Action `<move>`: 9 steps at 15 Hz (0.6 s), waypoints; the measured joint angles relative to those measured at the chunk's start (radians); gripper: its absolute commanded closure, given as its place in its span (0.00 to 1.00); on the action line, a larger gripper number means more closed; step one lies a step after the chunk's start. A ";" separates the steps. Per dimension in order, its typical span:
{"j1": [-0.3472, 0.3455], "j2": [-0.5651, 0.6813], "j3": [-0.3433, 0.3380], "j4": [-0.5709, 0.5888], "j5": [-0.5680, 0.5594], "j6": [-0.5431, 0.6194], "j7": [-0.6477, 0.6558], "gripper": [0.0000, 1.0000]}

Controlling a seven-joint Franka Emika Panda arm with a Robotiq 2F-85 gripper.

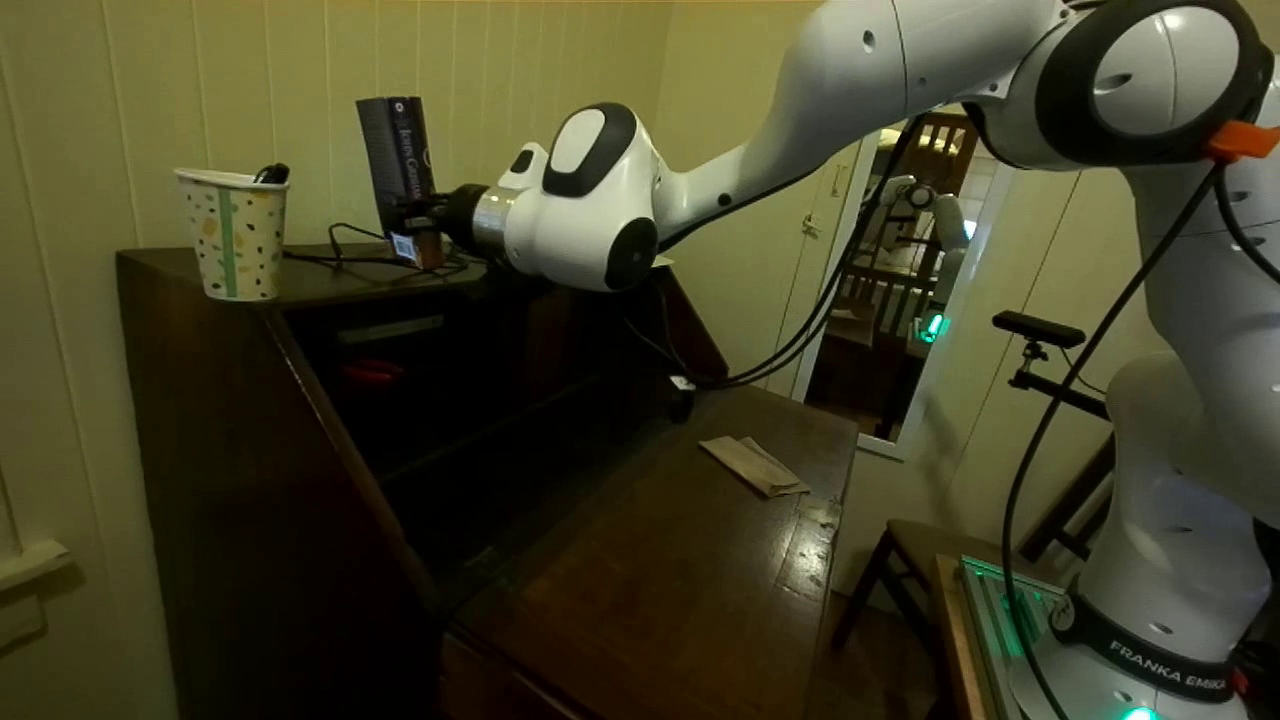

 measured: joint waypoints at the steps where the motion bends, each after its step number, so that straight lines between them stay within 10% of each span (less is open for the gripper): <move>1: -0.001 0.000 -0.002 -0.011 0.000 -0.014 0.007 0.90; 9: 0.012 0.000 -0.003 -0.029 0.000 -0.057 0.156 0.90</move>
